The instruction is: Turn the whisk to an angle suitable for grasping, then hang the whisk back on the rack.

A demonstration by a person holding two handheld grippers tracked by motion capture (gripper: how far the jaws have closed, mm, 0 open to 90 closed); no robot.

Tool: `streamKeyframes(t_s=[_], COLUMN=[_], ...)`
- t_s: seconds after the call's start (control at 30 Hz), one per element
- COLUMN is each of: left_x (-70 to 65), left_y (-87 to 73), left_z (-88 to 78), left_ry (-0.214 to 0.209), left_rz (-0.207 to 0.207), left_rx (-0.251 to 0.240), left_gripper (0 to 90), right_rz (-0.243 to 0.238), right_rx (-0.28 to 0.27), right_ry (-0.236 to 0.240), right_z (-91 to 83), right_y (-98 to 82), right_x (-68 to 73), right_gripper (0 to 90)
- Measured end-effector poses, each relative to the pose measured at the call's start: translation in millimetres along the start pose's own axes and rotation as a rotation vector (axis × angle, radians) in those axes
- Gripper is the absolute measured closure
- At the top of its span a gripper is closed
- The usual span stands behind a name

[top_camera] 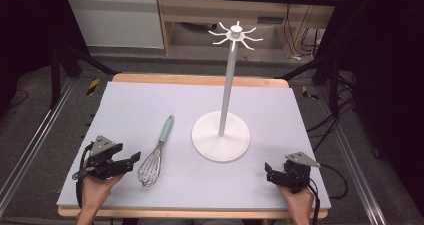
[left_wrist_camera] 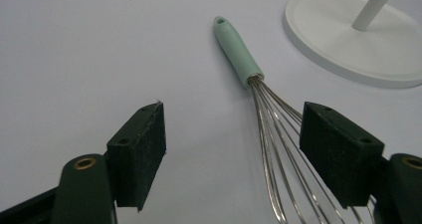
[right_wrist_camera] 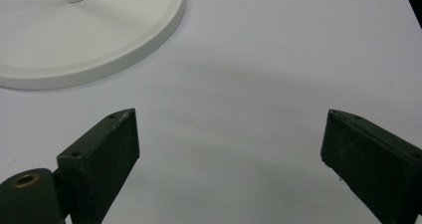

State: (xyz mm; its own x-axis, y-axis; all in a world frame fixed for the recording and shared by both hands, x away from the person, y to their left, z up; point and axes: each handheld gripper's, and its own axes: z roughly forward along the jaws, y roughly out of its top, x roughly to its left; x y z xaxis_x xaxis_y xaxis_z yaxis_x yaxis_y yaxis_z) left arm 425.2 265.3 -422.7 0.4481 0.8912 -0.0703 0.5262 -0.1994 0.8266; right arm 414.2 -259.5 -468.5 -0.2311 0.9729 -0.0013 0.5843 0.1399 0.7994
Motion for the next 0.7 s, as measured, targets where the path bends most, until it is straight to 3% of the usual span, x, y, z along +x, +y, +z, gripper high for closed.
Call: streamKeyframes(t_s=[0.3,0.7], left_x=[-7.6,-9.4], left_y=[7.4,24.6], left_z=[2.8,8.3], left_ry=[-0.010,-0.051], left_rz=[0.019,0.008], left_rx=[0.005,0.008], left_gripper=[24.2,25.2], right_rz=[-0.003,-0.011], right_rx=[0.008,0.008], right_ry=[-0.002,-0.009], right_z=[1.0,1.5], right_y=[-0.5,-0.9], right_x=[0.0,0.5], right_gripper=[8.8,8.8])
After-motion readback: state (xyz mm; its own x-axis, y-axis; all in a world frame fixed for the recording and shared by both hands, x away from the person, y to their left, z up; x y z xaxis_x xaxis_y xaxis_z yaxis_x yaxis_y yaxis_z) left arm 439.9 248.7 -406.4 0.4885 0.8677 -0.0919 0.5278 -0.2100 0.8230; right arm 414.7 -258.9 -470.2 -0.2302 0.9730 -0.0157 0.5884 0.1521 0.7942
